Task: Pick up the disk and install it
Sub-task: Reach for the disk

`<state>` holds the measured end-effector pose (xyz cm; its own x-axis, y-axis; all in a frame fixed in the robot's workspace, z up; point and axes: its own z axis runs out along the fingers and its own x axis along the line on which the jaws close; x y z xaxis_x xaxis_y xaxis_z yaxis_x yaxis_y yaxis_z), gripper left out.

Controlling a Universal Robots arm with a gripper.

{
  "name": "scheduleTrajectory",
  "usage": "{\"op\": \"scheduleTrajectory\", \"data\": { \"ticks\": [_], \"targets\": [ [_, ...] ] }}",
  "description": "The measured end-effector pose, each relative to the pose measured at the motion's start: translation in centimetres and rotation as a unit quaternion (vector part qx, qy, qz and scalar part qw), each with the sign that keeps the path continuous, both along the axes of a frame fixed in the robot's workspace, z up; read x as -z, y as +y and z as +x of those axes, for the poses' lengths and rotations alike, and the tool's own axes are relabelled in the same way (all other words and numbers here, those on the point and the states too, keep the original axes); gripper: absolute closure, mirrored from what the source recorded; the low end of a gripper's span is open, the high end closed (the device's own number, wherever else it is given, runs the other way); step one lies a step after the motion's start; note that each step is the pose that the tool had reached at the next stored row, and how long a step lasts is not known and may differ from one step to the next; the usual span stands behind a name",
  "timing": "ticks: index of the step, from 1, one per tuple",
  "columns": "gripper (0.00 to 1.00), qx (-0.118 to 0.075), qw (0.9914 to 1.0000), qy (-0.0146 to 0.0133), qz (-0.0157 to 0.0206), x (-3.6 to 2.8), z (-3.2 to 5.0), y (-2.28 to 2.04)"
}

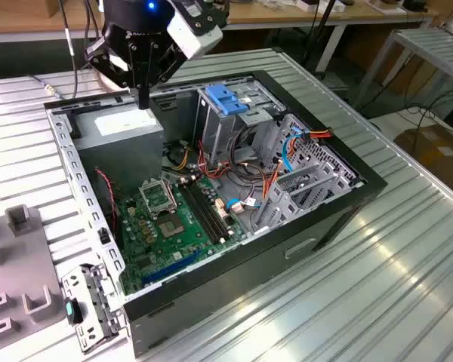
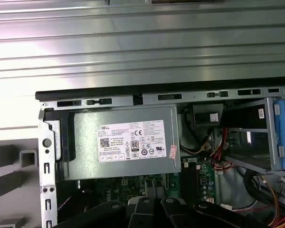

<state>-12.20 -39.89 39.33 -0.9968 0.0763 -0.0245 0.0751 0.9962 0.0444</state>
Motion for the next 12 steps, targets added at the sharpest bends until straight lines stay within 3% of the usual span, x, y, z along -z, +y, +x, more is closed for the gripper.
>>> {"op": "scheduleTrajectory", "data": {
  "ticks": [12],
  "targets": [
    [0.89, 0.000, 1.00000, 0.0000, 0.0000, 0.00, -0.66, 0.00]
  ]
}}
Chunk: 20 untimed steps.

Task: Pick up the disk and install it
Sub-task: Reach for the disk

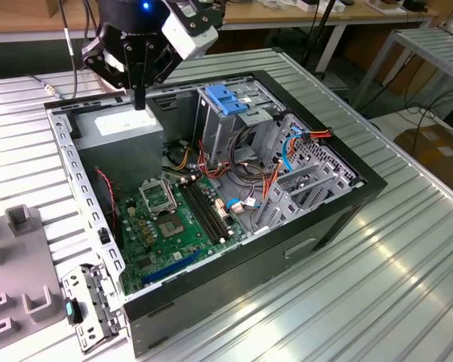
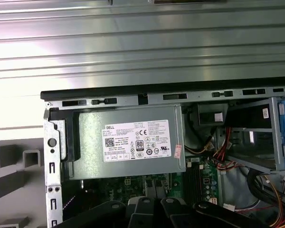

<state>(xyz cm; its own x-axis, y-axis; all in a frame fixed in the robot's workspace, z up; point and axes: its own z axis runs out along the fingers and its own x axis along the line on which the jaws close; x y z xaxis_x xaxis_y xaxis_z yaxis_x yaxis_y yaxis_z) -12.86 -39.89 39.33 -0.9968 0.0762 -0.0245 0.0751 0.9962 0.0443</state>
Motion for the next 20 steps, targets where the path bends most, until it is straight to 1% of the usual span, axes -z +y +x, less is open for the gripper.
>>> {"op": "scheduleTrajectory", "data": {
  "ticks": [13, 20],
  "targets": [
    [0.89, 0.000, 1.00000, 0.0000, 0.0000, 0.03, -0.99, 0.00],
    [0.89, 0.000, 1.00000, 0.0000, 0.0000, 0.03, -1.38, 0.00]
  ]
}}
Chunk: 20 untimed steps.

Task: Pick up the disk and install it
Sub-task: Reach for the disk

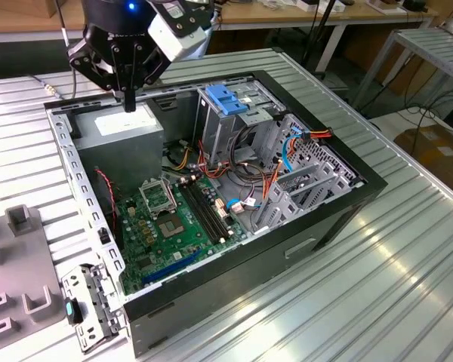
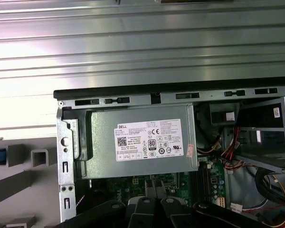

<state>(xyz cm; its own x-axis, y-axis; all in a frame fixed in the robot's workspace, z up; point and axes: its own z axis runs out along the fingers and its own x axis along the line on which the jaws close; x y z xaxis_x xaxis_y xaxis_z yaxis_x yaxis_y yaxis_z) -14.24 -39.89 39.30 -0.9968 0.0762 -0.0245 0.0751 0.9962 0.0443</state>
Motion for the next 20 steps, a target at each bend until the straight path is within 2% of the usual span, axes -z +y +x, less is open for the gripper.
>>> {"op": "scheduleTrajectory", "data": {
  "ticks": [20],
  "targets": [
    [0.89, 0.000, 1.00000, 0.0000, 0.0000, 0.03, -0.86, 0.00]
  ]
}}
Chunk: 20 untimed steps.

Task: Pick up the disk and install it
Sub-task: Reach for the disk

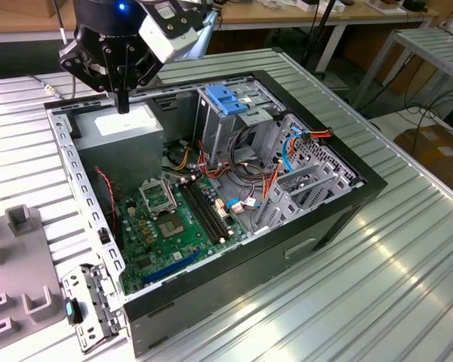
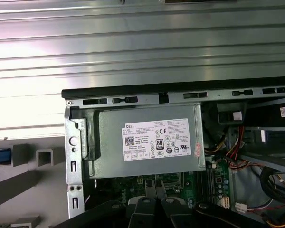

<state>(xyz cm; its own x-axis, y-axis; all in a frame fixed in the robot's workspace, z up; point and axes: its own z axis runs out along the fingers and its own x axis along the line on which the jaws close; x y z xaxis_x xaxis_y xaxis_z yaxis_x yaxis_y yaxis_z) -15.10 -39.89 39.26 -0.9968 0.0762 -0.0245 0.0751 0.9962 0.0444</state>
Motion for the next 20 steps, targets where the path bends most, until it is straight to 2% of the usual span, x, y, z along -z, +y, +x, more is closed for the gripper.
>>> {"op": "scheduleTrajectory", "data": {
  "ticks": [20],
  "targets": [
    [0.89, 0.000, 1.00000, 0.0000, 0.0000, 0.04, -0.94, 0.00]
  ]
}}
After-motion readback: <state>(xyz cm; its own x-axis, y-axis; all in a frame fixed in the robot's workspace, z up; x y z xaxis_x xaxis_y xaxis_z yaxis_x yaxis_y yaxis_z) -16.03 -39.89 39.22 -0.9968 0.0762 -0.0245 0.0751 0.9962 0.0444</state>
